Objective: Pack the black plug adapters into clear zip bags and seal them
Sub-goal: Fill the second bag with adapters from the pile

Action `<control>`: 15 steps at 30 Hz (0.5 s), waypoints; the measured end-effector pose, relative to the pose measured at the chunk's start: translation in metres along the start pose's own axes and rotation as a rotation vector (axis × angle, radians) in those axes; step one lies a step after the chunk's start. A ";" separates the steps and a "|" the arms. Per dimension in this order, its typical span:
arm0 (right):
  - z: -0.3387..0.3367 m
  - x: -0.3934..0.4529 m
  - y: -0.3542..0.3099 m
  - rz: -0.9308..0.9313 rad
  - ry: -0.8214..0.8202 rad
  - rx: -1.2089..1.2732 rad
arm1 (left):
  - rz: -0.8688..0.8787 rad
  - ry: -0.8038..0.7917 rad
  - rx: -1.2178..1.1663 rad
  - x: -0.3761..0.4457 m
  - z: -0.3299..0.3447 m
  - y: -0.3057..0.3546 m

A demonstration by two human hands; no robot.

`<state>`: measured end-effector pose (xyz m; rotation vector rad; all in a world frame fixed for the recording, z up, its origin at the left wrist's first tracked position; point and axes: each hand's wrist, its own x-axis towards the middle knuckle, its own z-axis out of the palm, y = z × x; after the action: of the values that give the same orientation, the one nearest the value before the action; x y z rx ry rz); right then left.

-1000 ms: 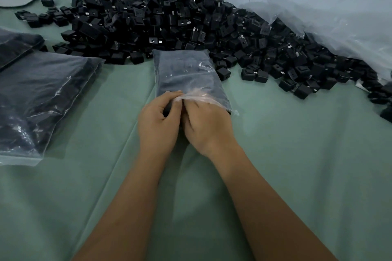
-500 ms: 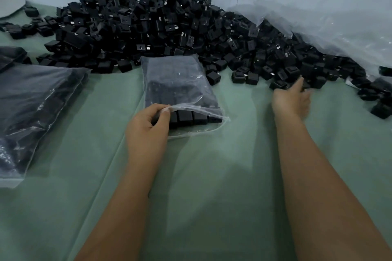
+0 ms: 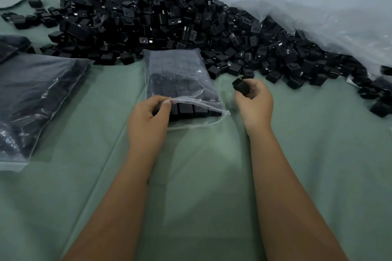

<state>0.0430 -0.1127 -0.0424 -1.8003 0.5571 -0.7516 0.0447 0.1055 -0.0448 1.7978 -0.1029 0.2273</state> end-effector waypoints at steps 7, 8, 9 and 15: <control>0.012 -0.076 -0.035 -0.066 -0.025 0.374 | -0.037 0.053 -0.204 -0.005 -0.003 0.006; 0.015 -0.086 -0.037 -0.112 -0.077 0.365 | -0.034 0.062 -0.212 -0.005 -0.003 0.007; 0.019 -0.095 -0.039 -0.144 -0.136 0.351 | -0.031 0.066 -0.220 -0.006 -0.004 0.007; 0.039 -0.118 -0.043 -0.056 -0.203 0.194 | 0.024 0.102 -0.254 -0.009 -0.006 0.011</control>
<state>-0.0098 0.0073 -0.0377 -1.6921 0.2907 -0.6285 0.0329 0.1086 -0.0348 1.5302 -0.0778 0.3087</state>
